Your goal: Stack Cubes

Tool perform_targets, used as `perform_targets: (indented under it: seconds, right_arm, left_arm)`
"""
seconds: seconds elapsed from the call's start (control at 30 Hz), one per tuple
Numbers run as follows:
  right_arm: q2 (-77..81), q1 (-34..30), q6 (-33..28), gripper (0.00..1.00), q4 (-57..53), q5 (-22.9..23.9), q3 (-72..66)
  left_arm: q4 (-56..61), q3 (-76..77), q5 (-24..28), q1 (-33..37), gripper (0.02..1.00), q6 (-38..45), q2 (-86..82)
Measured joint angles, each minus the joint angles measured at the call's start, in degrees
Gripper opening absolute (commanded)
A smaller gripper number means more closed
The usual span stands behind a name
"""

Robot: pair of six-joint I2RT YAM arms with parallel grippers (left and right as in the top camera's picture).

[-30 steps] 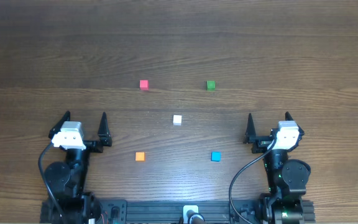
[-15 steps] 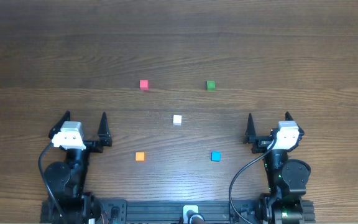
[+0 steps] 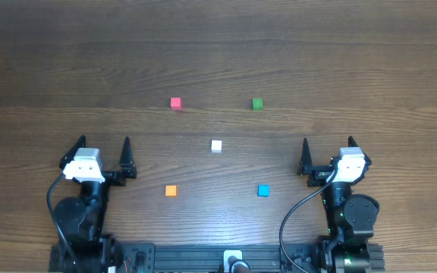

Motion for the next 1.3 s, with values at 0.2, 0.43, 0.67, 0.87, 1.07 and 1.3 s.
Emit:
perform_targets:
  seconds: [0.2,0.43,0.67,0.87,1.07,1.3]
  right_arm:
    - [0.00,0.00,-0.02,0.993,0.02,0.00,0.00]
    - [0.00,0.00,-0.02,0.991,0.02,0.00,0.00]
    - [-0.09,0.00,0.00,0.993,0.04,0.17,-0.04]
    - [-0.15,0.00,-0.02,0.991,0.02,0.20,-0.04]
    - [-0.20,0.00,-0.04,0.993,0.04,0.20,-0.09]
    - [-0.22,0.00,-0.02,0.993,0.07,0.20,-0.09]
  left_arm:
    - [0.00,0.00,0.00,0.00,1.000,0.00,0.00]
    - [1.03,-0.02,0.04,0.00,0.998,-0.26,0.94]
    - [17.25,4.87,2.19,-1.62,0.998,-4.92,28.39]
    - [9.35,26.62,6.34,-6.38,0.998,-7.52,58.93]
    - [-16.61,57.20,6.54,-13.31,0.998,-8.15,85.57]
    - [-35.56,79.43,1.68,-20.22,0.978,-8.74,105.57]
